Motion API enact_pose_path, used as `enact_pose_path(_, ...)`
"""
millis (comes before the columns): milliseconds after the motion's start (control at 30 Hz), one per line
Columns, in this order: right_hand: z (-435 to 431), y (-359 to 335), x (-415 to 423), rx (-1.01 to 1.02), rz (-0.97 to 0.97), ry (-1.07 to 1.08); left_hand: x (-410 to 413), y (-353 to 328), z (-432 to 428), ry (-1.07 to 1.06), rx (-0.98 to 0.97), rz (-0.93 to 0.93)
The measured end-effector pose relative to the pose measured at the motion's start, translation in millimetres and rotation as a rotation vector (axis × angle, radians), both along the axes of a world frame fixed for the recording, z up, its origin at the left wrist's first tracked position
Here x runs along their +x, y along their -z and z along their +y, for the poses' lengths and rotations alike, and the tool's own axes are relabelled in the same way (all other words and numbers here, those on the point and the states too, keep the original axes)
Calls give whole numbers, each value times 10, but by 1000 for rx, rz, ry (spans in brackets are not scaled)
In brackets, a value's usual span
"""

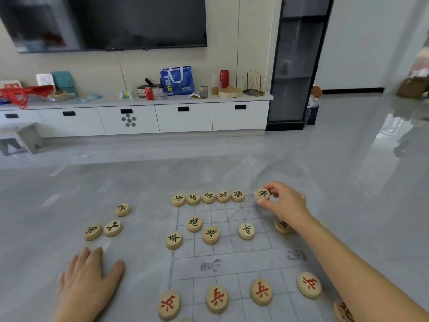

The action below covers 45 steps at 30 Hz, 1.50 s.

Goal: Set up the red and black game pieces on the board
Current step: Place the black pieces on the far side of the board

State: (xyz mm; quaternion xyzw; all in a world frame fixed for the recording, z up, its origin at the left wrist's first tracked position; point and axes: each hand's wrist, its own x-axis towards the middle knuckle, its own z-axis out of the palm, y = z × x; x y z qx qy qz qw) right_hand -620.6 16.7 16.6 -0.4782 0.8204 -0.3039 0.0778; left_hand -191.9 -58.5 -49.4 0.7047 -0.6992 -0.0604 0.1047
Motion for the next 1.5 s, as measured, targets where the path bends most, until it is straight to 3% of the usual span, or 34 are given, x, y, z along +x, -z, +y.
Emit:
enact_pose_path(167, 129, 66, -395, 45, -44, 84, -231, -120, 7, -9, 54, 154)
enact_pose_path(467, 177, 181, -916, 43, -164, 177, -600, -77, 25, 97, -41, 177)
enact_pose_path(700, 126, 223, -1018, 78, -183, 161, -660, -80, 66, 107, -75, 50)
enact_pose_path(1033, 30, 209, -1003, 125, -152, 114, -629, -61, 94, 95, -79, 13)
enact_pose_path(1133, 122, 242, -1114, 145, -95, 150, -718, -124, 84, 156, -50, 87)
enact_pose_path(1200, 138, 238, -1131, 180, -69, 133, -698, -205, 77, 107, -26, 247)
enact_pose_path(1300, 114, 213, -1090, 182, -97, 113, -516, -256, -16, 22, -157, 447)
enact_pose_path(1400, 109, 274, -1092, 156, -130, 122, -309, -295, -231, -89, -246, 426)
enact_pose_path(1500, 121, 387, -1209, 137, -200, 148, -151, -333, -440, -158, -118, 382)
